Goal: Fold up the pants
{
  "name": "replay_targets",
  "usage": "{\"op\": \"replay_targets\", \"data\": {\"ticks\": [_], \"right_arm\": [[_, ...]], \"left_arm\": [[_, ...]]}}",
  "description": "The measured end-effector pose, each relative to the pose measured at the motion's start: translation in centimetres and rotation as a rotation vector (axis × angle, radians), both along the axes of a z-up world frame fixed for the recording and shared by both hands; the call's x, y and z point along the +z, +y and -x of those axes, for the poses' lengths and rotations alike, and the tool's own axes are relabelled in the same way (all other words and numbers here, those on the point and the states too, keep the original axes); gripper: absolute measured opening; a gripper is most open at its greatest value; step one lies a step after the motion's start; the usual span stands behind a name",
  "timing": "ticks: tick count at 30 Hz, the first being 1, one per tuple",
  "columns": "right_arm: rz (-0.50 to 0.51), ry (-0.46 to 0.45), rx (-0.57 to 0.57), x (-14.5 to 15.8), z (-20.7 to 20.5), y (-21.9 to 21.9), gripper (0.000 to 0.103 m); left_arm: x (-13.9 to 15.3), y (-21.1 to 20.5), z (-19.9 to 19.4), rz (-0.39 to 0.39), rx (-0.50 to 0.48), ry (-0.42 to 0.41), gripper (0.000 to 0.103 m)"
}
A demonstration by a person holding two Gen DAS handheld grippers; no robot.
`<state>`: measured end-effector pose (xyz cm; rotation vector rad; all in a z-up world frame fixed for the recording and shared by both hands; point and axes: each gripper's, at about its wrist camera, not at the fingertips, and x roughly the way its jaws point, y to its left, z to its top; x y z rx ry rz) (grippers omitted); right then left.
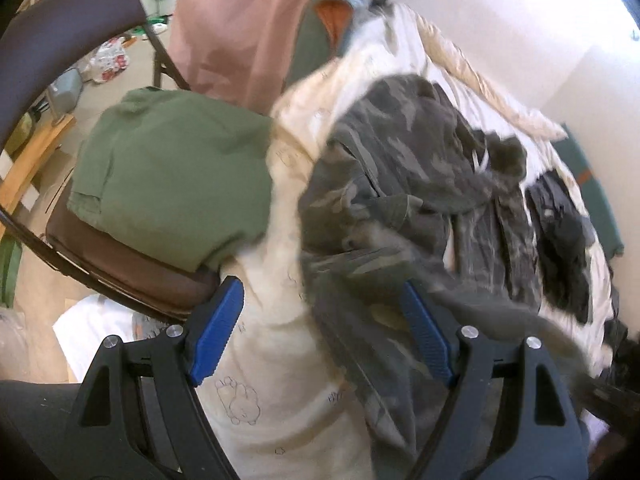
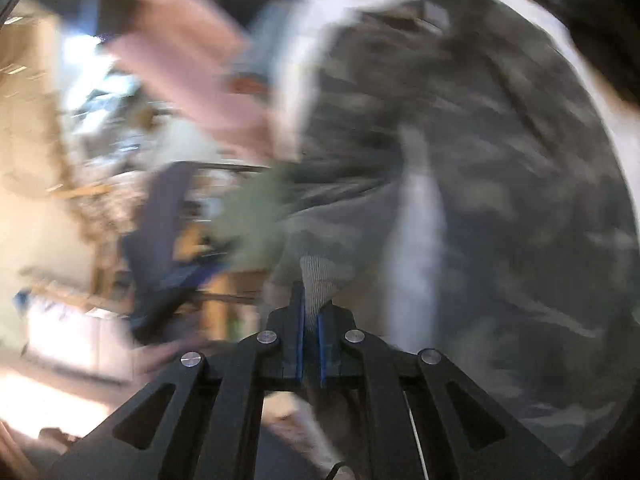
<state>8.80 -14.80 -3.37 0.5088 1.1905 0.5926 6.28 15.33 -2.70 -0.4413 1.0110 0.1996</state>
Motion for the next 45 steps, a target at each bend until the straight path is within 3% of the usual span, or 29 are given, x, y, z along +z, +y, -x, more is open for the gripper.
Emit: {"op": "replay_targets", "data": {"ticks": [2, 5, 7, 10, 14, 16, 19, 21, 23, 26, 27, 29, 31, 33, 34, 35, 37, 41, 45], "right_arm": [[0.128, 0.044, -0.045, -3.8, -0.9, -1.4, 0.010], [0.135, 0.176, -0.086, -8.7, -1.4, -3.9, 0.017], [0.106, 0.171, -0.082, -8.6, -0.5, -4.8, 0.038], [0.051, 0.124, -0.049, -6.9, 0.3, -5.6, 0.060], [0.105, 0.054, 0.047, -4.8, 2.0, -5.2, 0.061], [0.195, 0.023, 0.107, -4.4, 3.1, -4.7, 0.061], [0.344, 0.045, 0.170, -6.6, 3.4, -3.5, 0.061], [0.342, 0.094, 0.168, -8.4, 3.2, -3.3, 0.061], [0.260, 0.160, 0.139, -9.6, 3.2, -3.6, 0.061], [0.268, 0.158, 0.119, -9.7, 3.8, -3.8, 0.061], [0.261, 0.150, 0.118, -9.5, 4.0, -4.0, 0.060], [0.251, 0.144, 0.112, -9.3, 4.4, -4.2, 0.053], [0.270, 0.151, 0.106, -9.5, 4.2, -4.2, 0.023], [0.274, 0.143, 0.102, -9.2, 4.3, -3.9, 0.006], [0.270, 0.126, 0.104, -8.7, 4.4, -4.0, 0.005], [0.261, 0.116, 0.105, -8.3, 4.7, -4.0, 0.004], [0.205, 0.097, 0.123, -7.0, 5.5, -4.0, 0.003], [0.128, 0.082, 0.199, -4.0, 8.3, -2.9, 0.003], [0.075, 0.123, 0.343, -1.7, 12.5, -1.0, 0.002]], "left_arm": [[-0.7, -0.9, -0.3, 0.009, -0.046, 0.035, 0.078], [-2.3, -2.2, 0.0, 0.043, -0.104, 0.101, 0.078], [-3.0, -3.1, 0.7, 0.038, -0.140, 0.133, 0.078], [-4.1, -4.7, 2.2, 0.109, -0.210, 0.181, 0.078], [-4.9, -7.4, 4.8, 0.160, -0.254, 0.224, 0.078], [-5.5, -9.0, 6.3, 0.188, -0.267, 0.237, 0.078], [-6.4, -11.1, 7.0, 0.201, -0.286, 0.262, 0.078], [-6.8, -12.3, 7.1, 0.220, -0.301, 0.272, 0.078], [-7.2, -13.9, 7.3, 0.183, -0.330, 0.294, 0.078], [-6.7, -15.1, 8.2, 0.204, -0.373, 0.296, 0.078], [-6.3, -15.5, 8.6, 0.195, -0.388, 0.279, 0.078], [-6.2, -16.3, 8.6, 0.103, -0.397, 0.264, 0.078], [-7.4, -16.8, 7.8, 0.067, -0.371, 0.286, 0.078], [-8.6, -17.2, 6.8, 0.046, -0.374, 0.296, 0.058], [-9.2, -16.8, 6.3, 0.058, -0.356, 0.319, 0.033], [-9.4, -16.1, 6.1, 0.092, -0.347, 0.321, 0.017], [-8.3, -14.4, 6.4, 0.127, -0.323, 0.283, 0.004], [-3.6, -11.7, 8.6, 0.177, -0.385, 0.248, 0.002], [1.7, -8.9, 11.3, 0.152, -0.464, 0.249, 0.002]]}}
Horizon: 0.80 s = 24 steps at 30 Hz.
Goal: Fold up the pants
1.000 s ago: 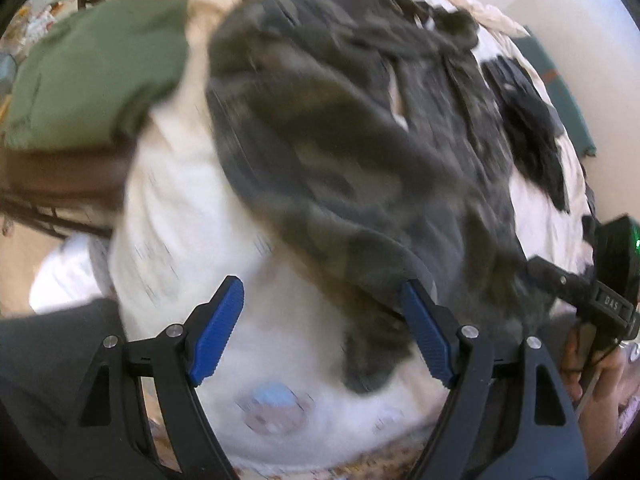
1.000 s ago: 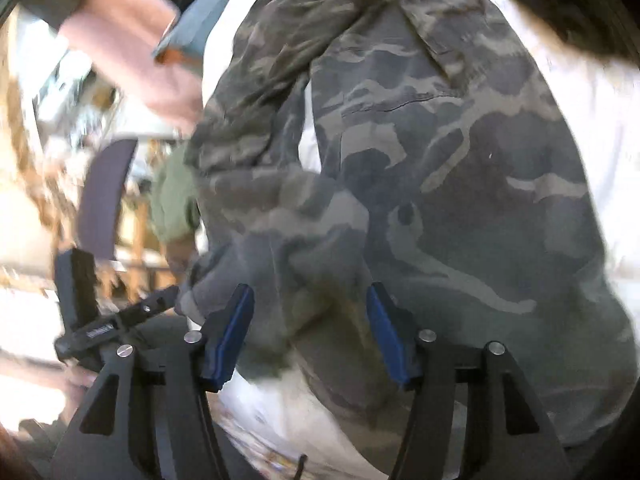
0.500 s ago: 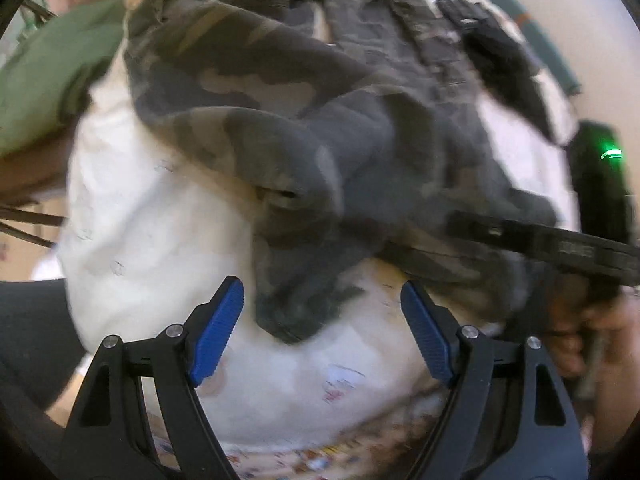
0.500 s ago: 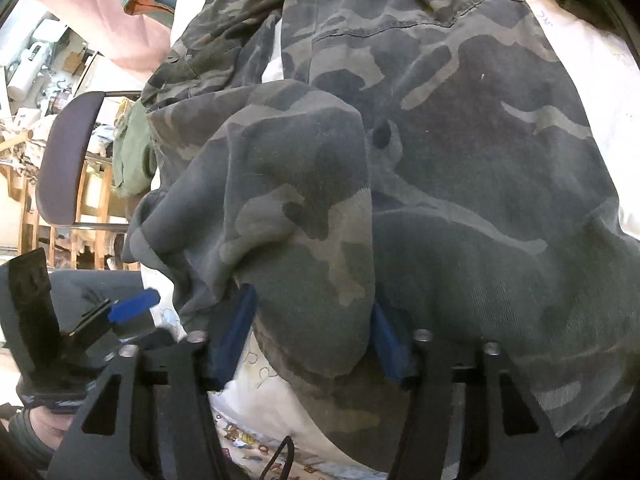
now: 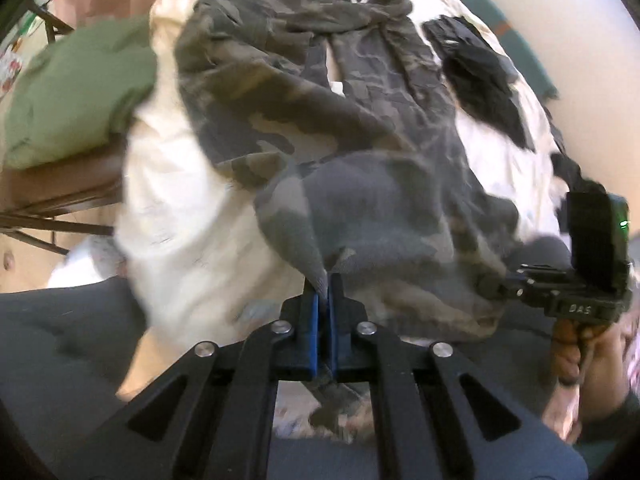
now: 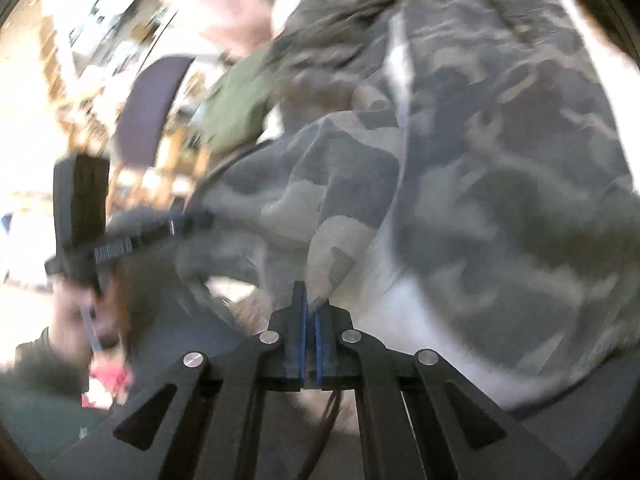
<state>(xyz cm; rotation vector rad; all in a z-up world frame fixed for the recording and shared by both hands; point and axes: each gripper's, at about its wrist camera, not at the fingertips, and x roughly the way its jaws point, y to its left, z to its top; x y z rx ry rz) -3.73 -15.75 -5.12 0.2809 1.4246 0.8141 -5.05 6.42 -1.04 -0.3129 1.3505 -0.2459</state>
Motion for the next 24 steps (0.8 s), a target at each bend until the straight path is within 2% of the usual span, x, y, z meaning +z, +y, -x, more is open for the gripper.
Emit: {"op": "replay_targets", "data": {"ticks": [1, 3, 6, 7, 9, 11, 12, 13, 14, 16, 19, 21, 24], "right_arm": [[-0.010, 0.033, 0.026, -0.2, 0.8, 0.5, 0.002], [0.048, 0.086, 0.095, -1.6, 2.7, 1.8, 0.003], [0.152, 0.179, 0.161, -6.0, 3.7, 3.8, 0.003], [0.203, 0.202, 0.157, -7.6, 3.4, 4.1, 0.006], [0.311, 0.272, 0.110, -10.5, 2.2, 4.0, 0.012], [0.314, 0.310, 0.107, -11.1, 1.4, 4.1, 0.023], [0.327, 0.296, 0.126, -10.7, 1.2, 4.2, 0.036], [0.327, 0.279, 0.136, -9.9, 0.9, 4.1, 0.052], [0.316, 0.268, 0.137, -9.2, 0.6, 3.9, 0.057], [0.283, 0.222, 0.148, -6.5, -0.4, 3.1, 0.059], [0.209, 0.073, 0.134, -2.1, -2.6, 1.9, 0.059], [0.173, -0.037, 0.056, 0.7, -5.0, 0.9, 0.059], [0.135, -0.167, -0.077, 3.2, -9.7, 0.6, 0.059]], "left_arm": [[0.7, 0.6, 0.4, -0.010, -0.020, 0.016, 0.002], [0.5, 1.2, 1.3, -0.045, -0.064, 0.067, 0.002], [-2.0, 0.4, 2.0, -0.126, -0.120, 0.164, 0.002], [-2.7, 0.2, 2.3, -0.146, -0.129, 0.189, 0.004], [-3.7, -0.2, 2.2, -0.247, -0.160, 0.214, 0.007], [-3.4, 0.5, 2.0, -0.270, -0.128, 0.198, 0.017], [-2.7, 0.6, 1.6, -0.274, -0.115, 0.170, 0.021], [-1.6, 1.0, 0.8, -0.256, -0.089, 0.122, 0.036], [-0.7, 1.3, 0.3, -0.248, -0.065, 0.084, 0.056], [1.1, 2.2, -1.2, -0.256, -0.007, -0.007, 0.073], [2.1, 3.8, -4.2, -0.273, 0.068, -0.101, 0.075], [1.5, 5.1, -6.7, -0.254, 0.107, -0.132, 0.075], [-2.3, 7.9, -10.9, -0.227, 0.214, -0.078, 0.075]]}}
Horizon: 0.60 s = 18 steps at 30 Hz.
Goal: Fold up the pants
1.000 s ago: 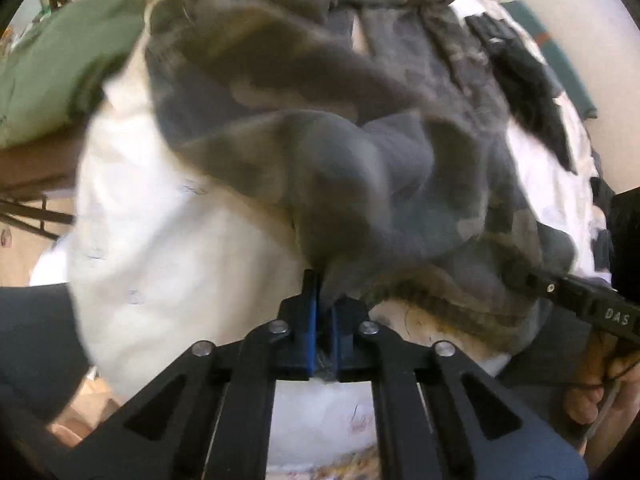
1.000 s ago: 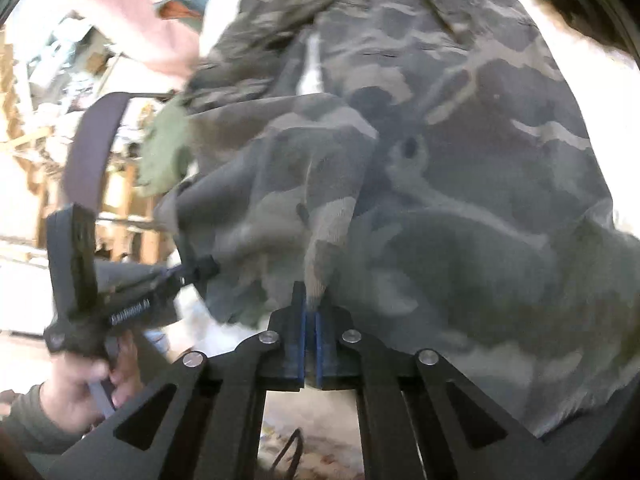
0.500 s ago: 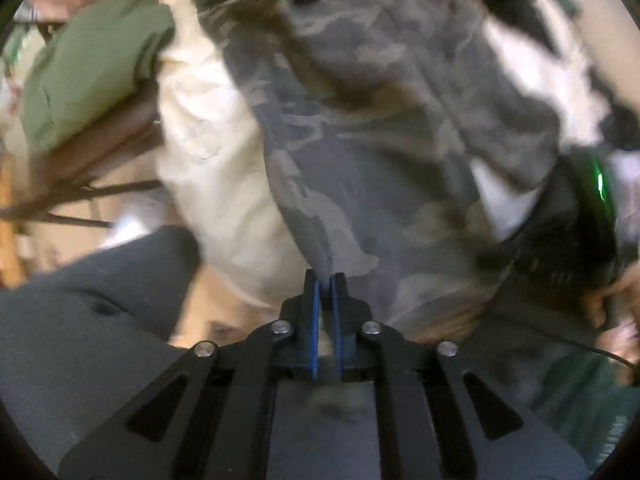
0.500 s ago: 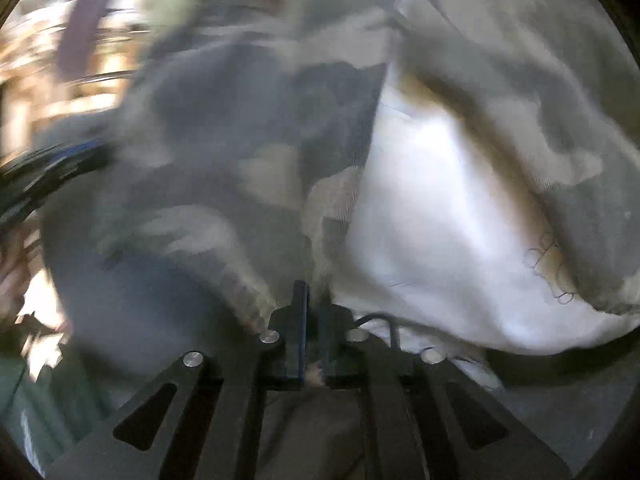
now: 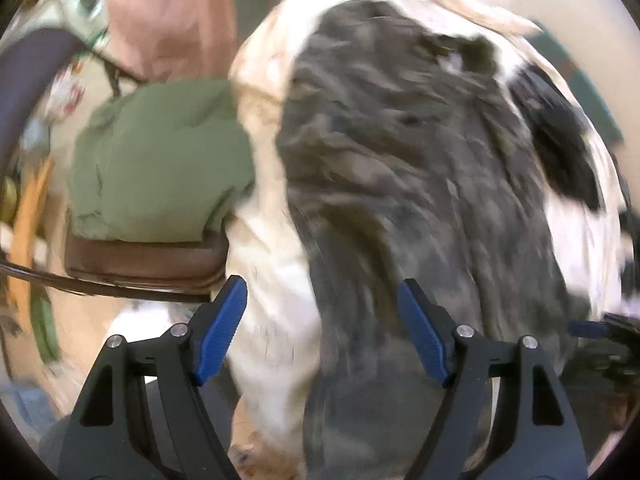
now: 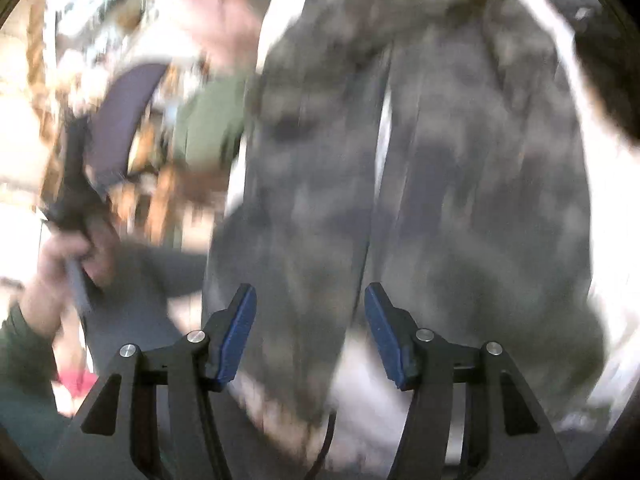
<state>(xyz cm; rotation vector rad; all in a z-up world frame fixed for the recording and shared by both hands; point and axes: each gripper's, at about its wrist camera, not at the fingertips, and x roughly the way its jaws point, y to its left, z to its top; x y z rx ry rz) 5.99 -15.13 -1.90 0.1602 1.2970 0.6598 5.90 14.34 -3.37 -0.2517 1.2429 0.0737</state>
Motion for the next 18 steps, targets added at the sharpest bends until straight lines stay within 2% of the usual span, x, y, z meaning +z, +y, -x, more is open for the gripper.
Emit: {"op": "replay_targets", "data": {"ticks": [3, 5, 8, 11, 12, 13, 14, 15, 16, 17, 18], "right_arm": [[-0.001, -0.090, -0.105, 0.2, -4.7, 1.0, 0.058], [-0.021, -0.068, -0.168, -1.4, -7.5, 1.4, 0.053], [-0.009, -0.021, -0.194, -4.9, -11.5, 3.5, 0.044], [0.025, 0.042, -0.195, -9.3, -13.6, 6.2, 0.041], [0.049, 0.054, -0.188, -10.5, -14.0, 6.7, 0.041], [0.085, 0.071, -0.177, -11.9, -14.3, 7.5, 0.041], [0.098, 0.096, -0.173, -13.1, -14.3, 8.0, 0.041], [0.087, 0.116, -0.171, -13.8, -14.2, 8.2, 0.033], [0.076, 0.125, -0.161, -14.4, -14.1, 8.5, 0.020], [0.080, 0.111, -0.148, -14.4, -13.9, 8.7, 0.015], [0.102, 0.076, -0.133, -14.0, -13.6, 8.9, 0.007]], "left_arm": [[-4.4, 1.5, -2.8, 0.053, 0.121, 0.070, 0.073], [-6.9, 1.6, -3.6, 0.093, 0.156, 0.111, 0.070], [-8.5, 1.1, -3.4, 0.154, 0.150, 0.130, 0.065], [-9.5, 0.2, -3.4, 0.108, 0.133, 0.171, 0.063], [-10.1, -0.2, -3.6, 0.115, 0.122, 0.196, 0.063], [-10.8, -0.8, -3.6, 0.130, 0.097, 0.218, 0.056], [-11.0, -1.3, -3.6, 0.123, 0.079, 0.221, 0.042], [-11.0, -1.8, -3.6, 0.098, 0.050, 0.220, 0.037], [-11.0, -2.4, -3.5, 0.068, 0.009, 0.212, 0.022], [-10.9, -2.6, -3.4, 0.055, -0.022, 0.209, 0.009], [-10.8, -2.7, -3.3, 0.042, -0.040, 0.211, 0.009]]}}
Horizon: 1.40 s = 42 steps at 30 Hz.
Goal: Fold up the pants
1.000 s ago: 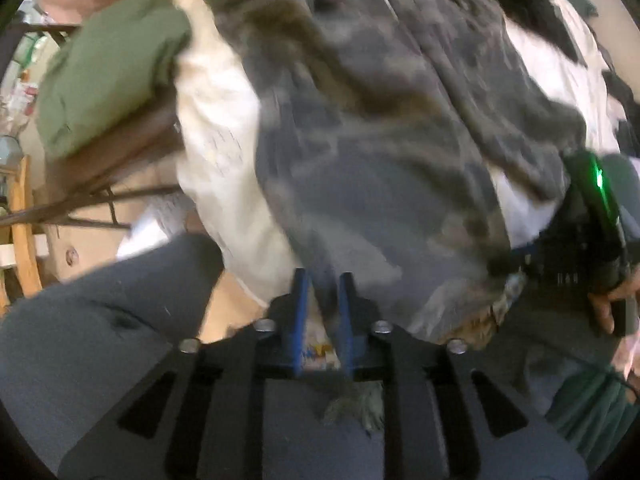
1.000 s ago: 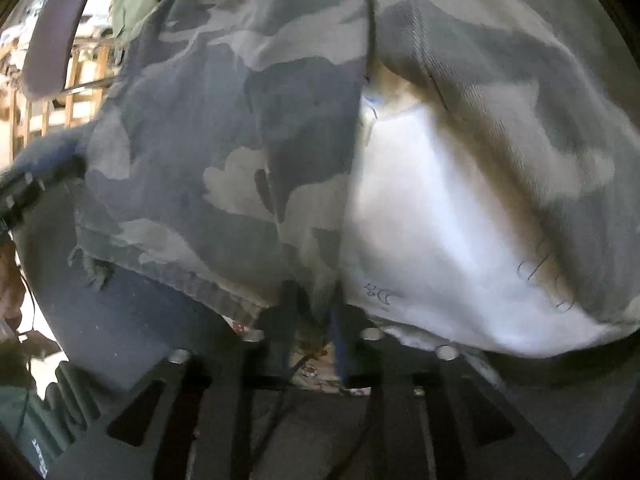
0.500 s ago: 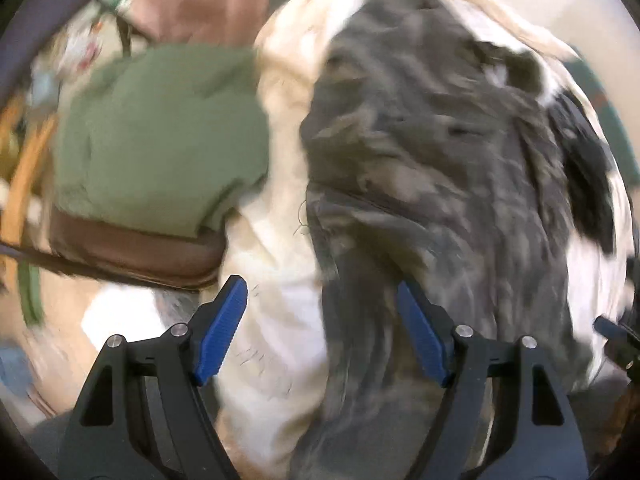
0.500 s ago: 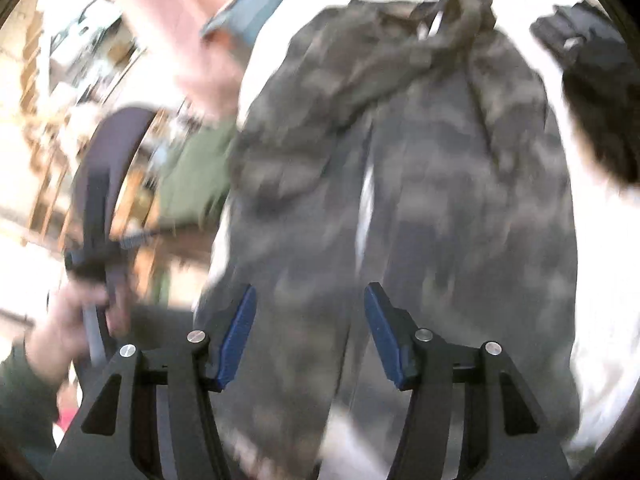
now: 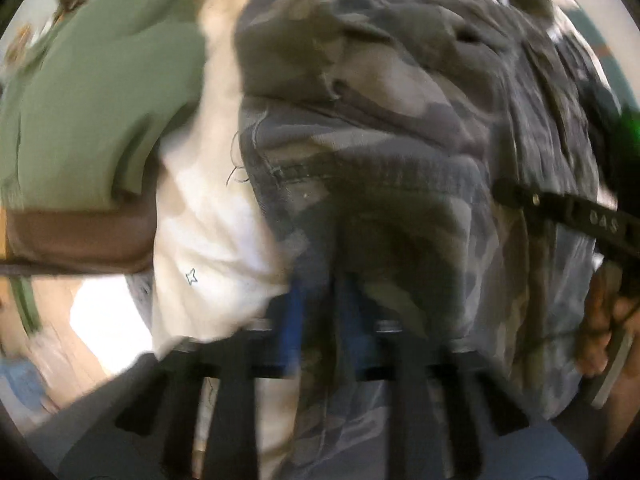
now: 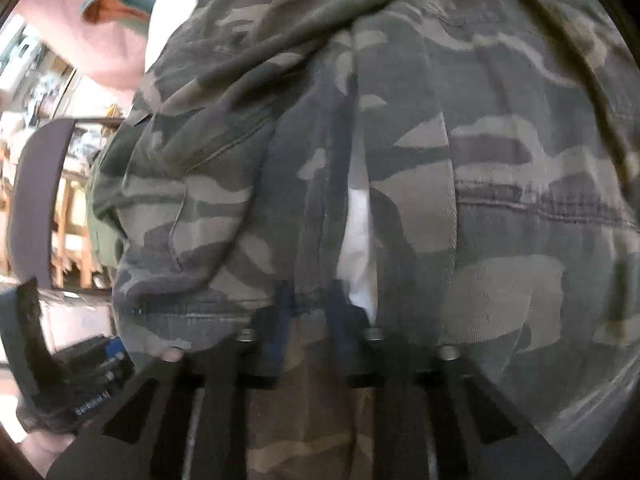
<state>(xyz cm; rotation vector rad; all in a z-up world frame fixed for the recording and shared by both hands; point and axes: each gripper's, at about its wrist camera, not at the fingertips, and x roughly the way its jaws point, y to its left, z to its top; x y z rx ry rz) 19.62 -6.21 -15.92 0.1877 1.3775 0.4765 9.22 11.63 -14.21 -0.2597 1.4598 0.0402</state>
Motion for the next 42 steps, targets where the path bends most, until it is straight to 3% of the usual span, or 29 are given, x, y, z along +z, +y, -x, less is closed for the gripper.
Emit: {"op": "replay_targets", "data": {"ticks": [3, 5, 7, 9, 11, 15, 16, 18, 19, 20, 21, 26, 29, 33, 35, 38, 40, 42], "right_arm": [[0.020, -0.073, -0.004, 2.2, 0.8, -0.9, 0.005], [0.001, -0.077, -0.072, 3.4, 1.2, -3.0, 0.005], [0.053, -0.057, -0.085, 2.8, 1.1, -3.6, 0.005], [0.118, -0.028, -0.070, 0.8, 0.9, -3.3, 0.006], [0.065, 0.045, -0.095, -1.1, 0.7, -3.3, 0.009], [-0.044, 0.118, -0.190, -1.0, 0.6, -5.0, 0.015], [-0.051, 0.131, -0.190, -0.6, 0.5, -5.2, 0.015], [-0.050, 0.095, -0.184, 1.2, 0.0, -5.9, 0.015], [-0.045, 0.069, -0.186, 2.3, -0.3, -6.3, 0.015], [-0.046, 0.033, -0.191, 3.8, -0.7, -7.1, 0.015], [-0.054, 0.010, -0.192, 5.0, -1.3, -7.7, 0.015], [-0.032, -0.130, -0.195, 9.6, -5.1, -13.1, 0.019], [-0.048, -0.186, -0.205, 11.2, -8.5, -15.8, 0.022], [-0.042, -0.269, -0.226, 12.6, -14.3, -18.2, 0.045], [-0.050, -0.287, -0.243, 12.7, -17.3, -18.8, 0.047], [-0.041, -0.283, -0.249, 12.5, -20.8, -19.6, 0.047], [-0.027, -0.278, -0.251, 11.8, -23.0, -19.5, 0.047], [-0.022, -0.272, -0.255, 10.9, -24.0, -19.5, 0.047]], "left_arm": [[1.2, 1.0, 0.9, -0.001, 0.012, -0.019, 0.005], [1.9, 1.7, 1.9, -0.020, 0.020, -0.032, 0.002], [1.7, 2.1, 2.3, -0.105, 0.014, -0.009, 0.000], [0.8, 2.6, 2.5, -0.119, 0.026, 0.036, 0.000], [0.4, 2.4, 2.5, -0.092, 0.042, 0.057, 0.000], [2.4, 2.0, 1.9, -0.137, 0.068, -0.033, 0.003], [3.0, 2.2, 1.6, -0.104, 0.100, -0.051, 0.008], [4.1, 2.6, 1.0, -0.049, 0.155, -0.091, 0.034], [4.8, 2.6, 0.7, -0.046, 0.173, -0.117, 0.056], [5.7, 2.5, 0.0, -0.055, 0.178, -0.144, 0.066], [6.3, 2.1, -1.1, -0.059, 0.171, -0.163, 0.066], [9.9, 1.5, -9.1, -0.124, 0.073, -0.244, 0.066], [11.8, -0.2, -17.1, -0.185, -0.030, -0.313, 0.067], [12.2, -3.9, -26.8, -0.288, -0.244, -0.380, 0.072], [11.5, -5.6, -31.8, -0.312, -0.333, -0.390, 0.072], [10.6, -7.0, -38.1, -0.273, -0.376, -0.388, 0.072], [10.4, -7.4, -41.9, -0.172, -0.362, -0.392, 0.072], [9.7, -8.5, -44.2, -0.208, -0.365, -0.399, 0.072]]}}
